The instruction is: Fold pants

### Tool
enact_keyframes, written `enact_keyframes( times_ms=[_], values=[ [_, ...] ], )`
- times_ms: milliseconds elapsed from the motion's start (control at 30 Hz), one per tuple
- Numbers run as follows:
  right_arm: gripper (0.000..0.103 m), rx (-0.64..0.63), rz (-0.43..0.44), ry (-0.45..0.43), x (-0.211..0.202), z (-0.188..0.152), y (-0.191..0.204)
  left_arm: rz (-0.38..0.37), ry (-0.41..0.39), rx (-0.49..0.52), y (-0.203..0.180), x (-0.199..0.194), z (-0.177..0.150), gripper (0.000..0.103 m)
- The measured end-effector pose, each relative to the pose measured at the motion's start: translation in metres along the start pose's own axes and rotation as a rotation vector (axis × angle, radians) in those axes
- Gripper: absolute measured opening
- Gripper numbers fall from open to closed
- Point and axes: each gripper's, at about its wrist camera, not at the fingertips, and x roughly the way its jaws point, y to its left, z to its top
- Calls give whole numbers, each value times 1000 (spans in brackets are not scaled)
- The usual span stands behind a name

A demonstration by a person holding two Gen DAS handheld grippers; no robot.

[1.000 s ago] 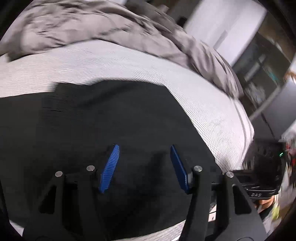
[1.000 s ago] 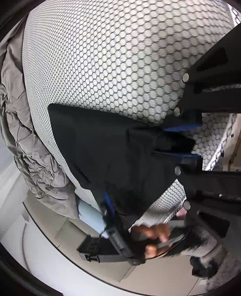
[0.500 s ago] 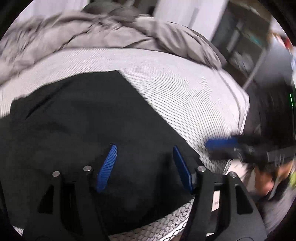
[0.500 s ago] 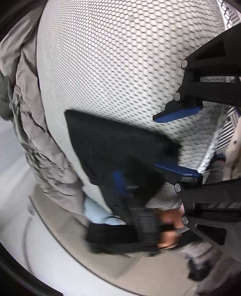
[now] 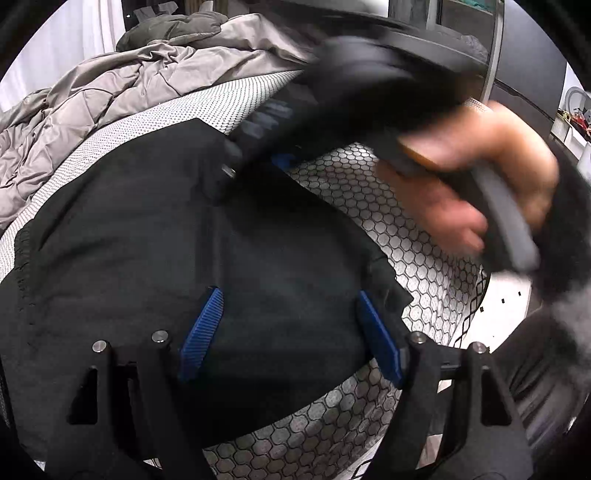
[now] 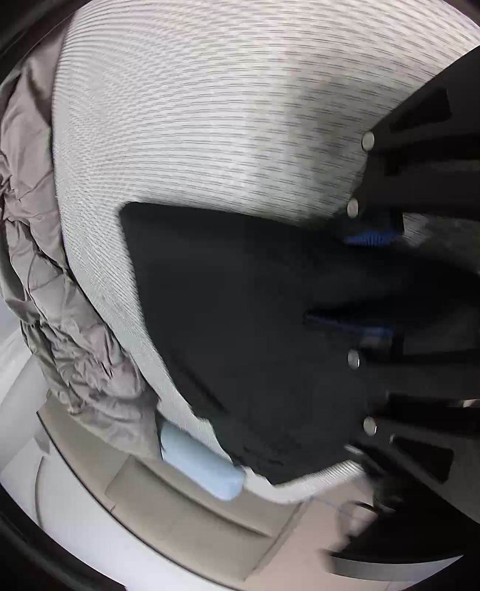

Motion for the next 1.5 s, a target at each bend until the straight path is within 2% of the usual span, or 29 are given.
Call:
enact_keyframes(
  times_ms=[133, 233, 300, 400, 433, 467, 500, 567, 700, 767, 833, 900, 1000, 1100, 1200, 1267, 1333, 1367, 1433, 1500],
  values=[
    [26, 4, -35, 9, 29, 53, -10, -16, 5, -12, 2, 1, -2, 73],
    [26, 36, -90, -48, 39, 92, -27, -20, 8, -8, 2, 1, -1, 73],
    [26, 45, -100, -54, 51, 117, -32, -26, 5, -6, 2, 0, -1, 75],
    [31, 78, -87, -36, 49, 131, -30, -52, -11, -2, 5, -5, 3, 76],
    [41, 94, -64, -49, 40, 128, -30, -72, -20, -9, 7, -10, 3, 76],
    [57, 116, -34, -81, 23, 117, -31, -95, -29, -24, 13, -17, 4, 76],
    [62, 134, -16, -106, 9, 104, -34, -114, -37, -48, 19, -24, 6, 76],
    [63, 173, 31, -146, -17, 67, -38, -135, -64, -107, 38, -38, 11, 77],
    [60, 207, 103, -98, -24, 10, -24, -81, -146, -226, 84, -67, 8, 81],
    [31, 198, 136, -83, -15, -4, -11, -16, -170, -284, 112, -75, 4, 81],
    [20, 179, 98, -110, -10, 1, -8, 36, -185, -341, 139, -83, -3, 81],
    [20, 198, 87, -148, -12, 10, -10, 66, -183, -387, 161, -84, -7, 80],
    [25, 149, -70, -134, -15, 19, 3, 94, -178, -440, 180, -90, -20, 80],
    [27, 43, -192, -204, -43, 2, 32, 74, -177, -396, 174, -89, -24, 81],
    [27, -101, -215, -241, -60, -24, 71, 13, -119, -323, 152, -64, -16, 81],
    [28, -175, -188, -222, -53, -37, 94, -17, -81, -274, 138, -49, -15, 79],
    [28, -207, -169, -151, -30, -49, 107, 34, -53, -215, 127, -43, -21, 72],
    [28, -226, -176, -114, -20, -55, 110, 42, -41, -202, 127, -40, -22, 65],
    [27, -312, -232, -55, 1, -66, 120, 43, -28, -195, 132, -43, -31, 58],
    [27, -400, -318, -57, 3, -74, 125, 72, -21, -192, 138, -48, -41, 57]
  ],
)
